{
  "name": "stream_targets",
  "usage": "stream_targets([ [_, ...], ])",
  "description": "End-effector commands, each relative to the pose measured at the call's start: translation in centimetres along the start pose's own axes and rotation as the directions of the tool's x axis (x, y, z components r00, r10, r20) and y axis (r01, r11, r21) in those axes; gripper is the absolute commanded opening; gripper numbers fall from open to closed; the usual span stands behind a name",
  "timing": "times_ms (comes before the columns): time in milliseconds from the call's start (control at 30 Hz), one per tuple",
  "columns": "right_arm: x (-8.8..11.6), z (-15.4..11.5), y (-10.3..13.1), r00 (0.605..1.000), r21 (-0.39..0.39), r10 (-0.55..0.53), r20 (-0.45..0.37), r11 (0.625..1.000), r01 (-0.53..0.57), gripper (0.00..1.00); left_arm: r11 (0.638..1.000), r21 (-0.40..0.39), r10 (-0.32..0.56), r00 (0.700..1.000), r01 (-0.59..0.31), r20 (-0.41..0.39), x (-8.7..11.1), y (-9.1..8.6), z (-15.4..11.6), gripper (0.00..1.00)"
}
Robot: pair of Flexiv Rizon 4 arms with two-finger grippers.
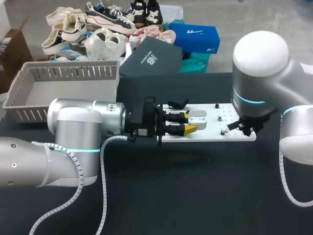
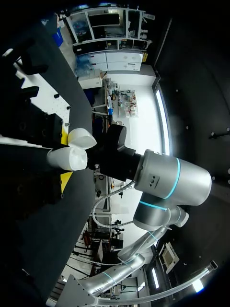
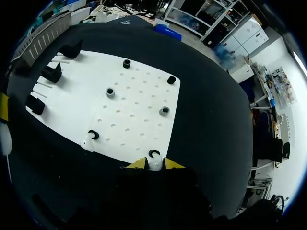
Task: Pick up each earbud case from the left stands, insert the matching earbuds, close the lid, and place the case in the box.
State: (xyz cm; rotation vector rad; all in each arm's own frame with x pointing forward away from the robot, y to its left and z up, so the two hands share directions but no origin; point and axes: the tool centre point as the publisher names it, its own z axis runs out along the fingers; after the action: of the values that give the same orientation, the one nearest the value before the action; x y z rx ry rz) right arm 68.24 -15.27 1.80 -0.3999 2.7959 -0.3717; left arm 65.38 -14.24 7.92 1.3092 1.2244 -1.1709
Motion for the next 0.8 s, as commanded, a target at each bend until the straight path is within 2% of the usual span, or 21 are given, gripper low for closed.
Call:
stream_targets([
  [33,-0.1,-0.6,0.0,1.000,0.003,0.001,0.000,1.000,-0.001,0.00,1.000,-0.002,0.001,1.000,-0.001,0.002,0.0,-0.1,0.0,0.00],
  [167,0.0,-2.1,0.0,1.000,0.002,0.011,0.014,1.000,-0.011,0.00,1.000,-0.002,0.001,1.000,-0.001,0.002,0.0,-0.1,0.0,0.00],
  [333,0.3,-5.2,-0.2,0.998,-0.005,0.034,0.057,0.999,-0.034,0.00,1.000,-0.002,0.001,1.000,-0.001,0.002,0.0,-0.1,0.0,0.00],
  [567,0.2,-11.5,-0.1,0.985,-0.074,0.046,0.168,0.997,-0.034,0.00,1.000,-0.002,0.001,1.000,-0.001,0.002,0.0,-0.1,0.0,0.00],
  [800,-0.3,-17.2,1.5,0.965,-0.117,-0.010,0.264,0.992,0.042,0.00,1.000,-0.002,0.001,1.000,-0.001,0.002,0.0,-0.1,0.0,0.00],
])
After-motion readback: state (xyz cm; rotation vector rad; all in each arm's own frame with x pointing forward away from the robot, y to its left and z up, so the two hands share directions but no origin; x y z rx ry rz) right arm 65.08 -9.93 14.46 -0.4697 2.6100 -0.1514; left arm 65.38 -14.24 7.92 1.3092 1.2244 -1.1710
